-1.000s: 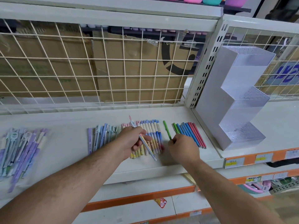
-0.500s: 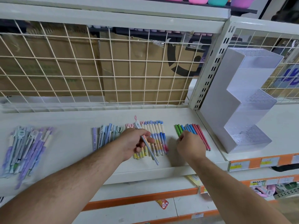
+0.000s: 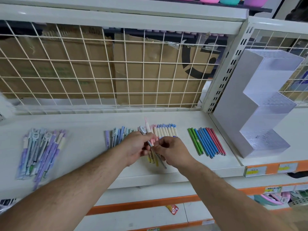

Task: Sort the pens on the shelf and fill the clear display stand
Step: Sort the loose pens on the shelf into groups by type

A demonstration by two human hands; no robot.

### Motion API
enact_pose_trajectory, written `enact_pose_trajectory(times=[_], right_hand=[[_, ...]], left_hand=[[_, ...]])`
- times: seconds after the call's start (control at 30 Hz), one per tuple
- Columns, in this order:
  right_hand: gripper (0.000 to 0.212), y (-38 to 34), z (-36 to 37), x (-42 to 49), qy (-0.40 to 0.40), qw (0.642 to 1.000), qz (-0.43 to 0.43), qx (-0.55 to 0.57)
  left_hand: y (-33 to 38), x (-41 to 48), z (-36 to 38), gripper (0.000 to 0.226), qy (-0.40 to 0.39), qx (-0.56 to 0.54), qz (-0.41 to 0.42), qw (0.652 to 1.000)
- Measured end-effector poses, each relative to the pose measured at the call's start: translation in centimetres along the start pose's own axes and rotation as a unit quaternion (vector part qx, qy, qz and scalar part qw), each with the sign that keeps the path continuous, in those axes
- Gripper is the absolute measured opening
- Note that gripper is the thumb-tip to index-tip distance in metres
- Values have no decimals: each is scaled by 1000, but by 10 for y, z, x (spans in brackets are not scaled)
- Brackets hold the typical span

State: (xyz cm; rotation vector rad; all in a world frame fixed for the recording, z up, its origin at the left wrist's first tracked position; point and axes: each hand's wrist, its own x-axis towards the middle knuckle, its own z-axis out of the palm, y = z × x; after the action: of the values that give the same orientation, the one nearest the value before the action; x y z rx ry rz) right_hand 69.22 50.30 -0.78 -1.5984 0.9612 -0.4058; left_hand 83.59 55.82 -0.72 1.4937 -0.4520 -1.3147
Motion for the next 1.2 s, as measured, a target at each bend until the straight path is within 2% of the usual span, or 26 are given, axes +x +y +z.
enact_pose_trajectory(times=[0.23,0.37,0.47,0.57,0.63,0.7,0.77,0.87,1.0,1.1,1.2], right_hand=[[13,-6,23,8,-21,998,50,40],[9,-7,31,11,-4,999,31,34],[7,-3,33,16,58,996,14,-65],[12,5,32,22,117,975,2,-190],[16,8,34,25,127,961,6,-245],[17,9,36,26,127,953,13,-275],[16,8,38,26,127,953,10,-276],[11,3,38,23,130,955,5,-268],[11,-2,38,16,126,967,-14,-221],[16,-7,43,8,85,985,-42,-146],[10,-12,52,5,28,991,-53,-121]], left_hand=[[-2,-1,-28,38,25,-9,13,1000],[2,-5,-36,23,31,-24,18,999],[3,-4,-42,19,67,-37,5,997],[1,-2,-52,23,86,-57,-8,995],[1,-1,-56,24,78,-57,-18,995],[2,-2,-58,14,68,-47,-21,996],[3,-3,-59,5,55,-44,-18,997],[2,-3,-59,17,47,-31,-9,998],[1,-2,-58,11,34,23,8,999],[-2,2,-58,4,36,44,22,998],[-4,3,-60,7,47,50,37,997]])
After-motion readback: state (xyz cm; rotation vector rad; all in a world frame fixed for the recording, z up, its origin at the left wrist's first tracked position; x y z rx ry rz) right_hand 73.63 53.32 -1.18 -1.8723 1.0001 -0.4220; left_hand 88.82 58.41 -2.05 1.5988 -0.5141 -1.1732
